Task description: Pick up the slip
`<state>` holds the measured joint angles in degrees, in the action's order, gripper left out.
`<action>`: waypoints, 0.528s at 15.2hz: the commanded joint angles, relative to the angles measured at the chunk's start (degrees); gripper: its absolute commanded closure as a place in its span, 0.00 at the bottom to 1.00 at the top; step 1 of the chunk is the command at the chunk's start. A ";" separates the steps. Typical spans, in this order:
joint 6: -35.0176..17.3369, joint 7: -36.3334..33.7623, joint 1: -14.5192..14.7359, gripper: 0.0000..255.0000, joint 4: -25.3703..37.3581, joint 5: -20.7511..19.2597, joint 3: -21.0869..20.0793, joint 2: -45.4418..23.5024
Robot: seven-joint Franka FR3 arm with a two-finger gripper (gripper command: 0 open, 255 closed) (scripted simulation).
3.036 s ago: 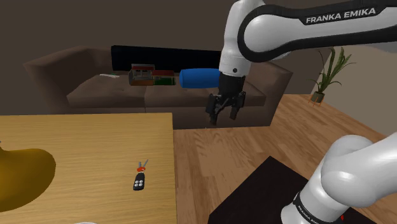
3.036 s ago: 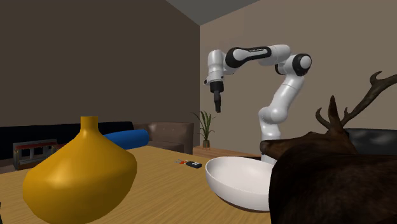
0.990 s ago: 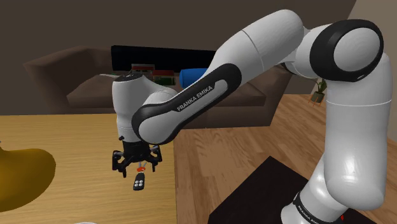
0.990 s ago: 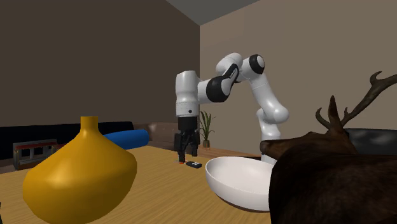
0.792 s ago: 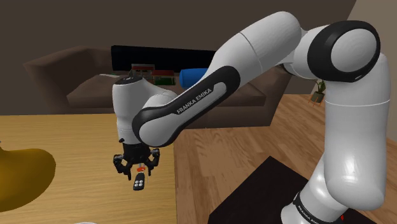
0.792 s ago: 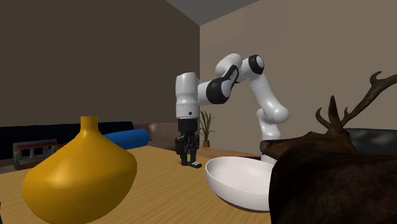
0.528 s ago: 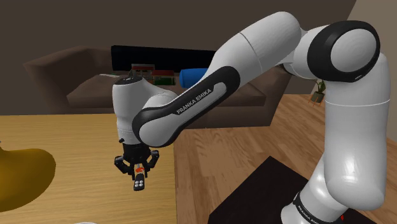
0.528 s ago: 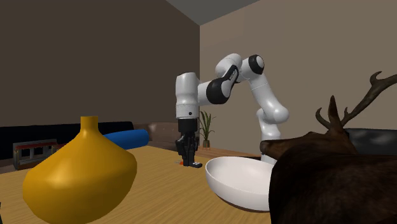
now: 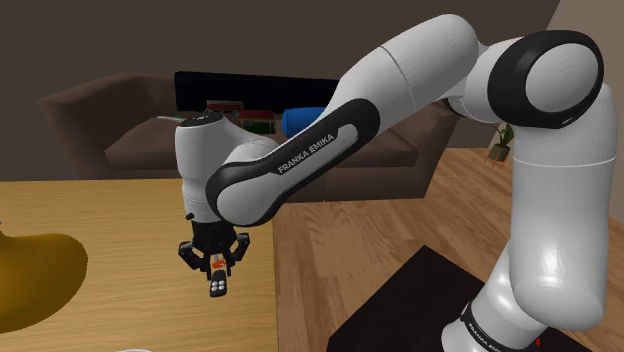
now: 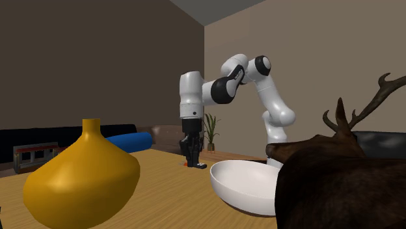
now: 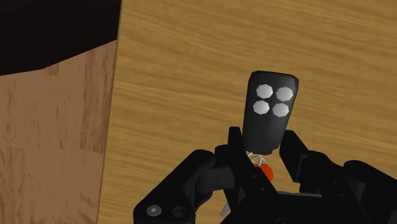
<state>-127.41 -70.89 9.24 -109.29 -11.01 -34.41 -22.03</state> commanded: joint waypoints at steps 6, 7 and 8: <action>4.30 1.17 -0.87 1.00 1.78 2.14 -1.10 2.97; 4.95 1.32 -0.97 1.00 2.11 2.42 -1.22 3.35; 5.60 1.47 -1.06 1.00 2.46 2.69 -1.34 3.72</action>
<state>-122.41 -69.46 8.20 -107.11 -8.57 -35.60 -18.67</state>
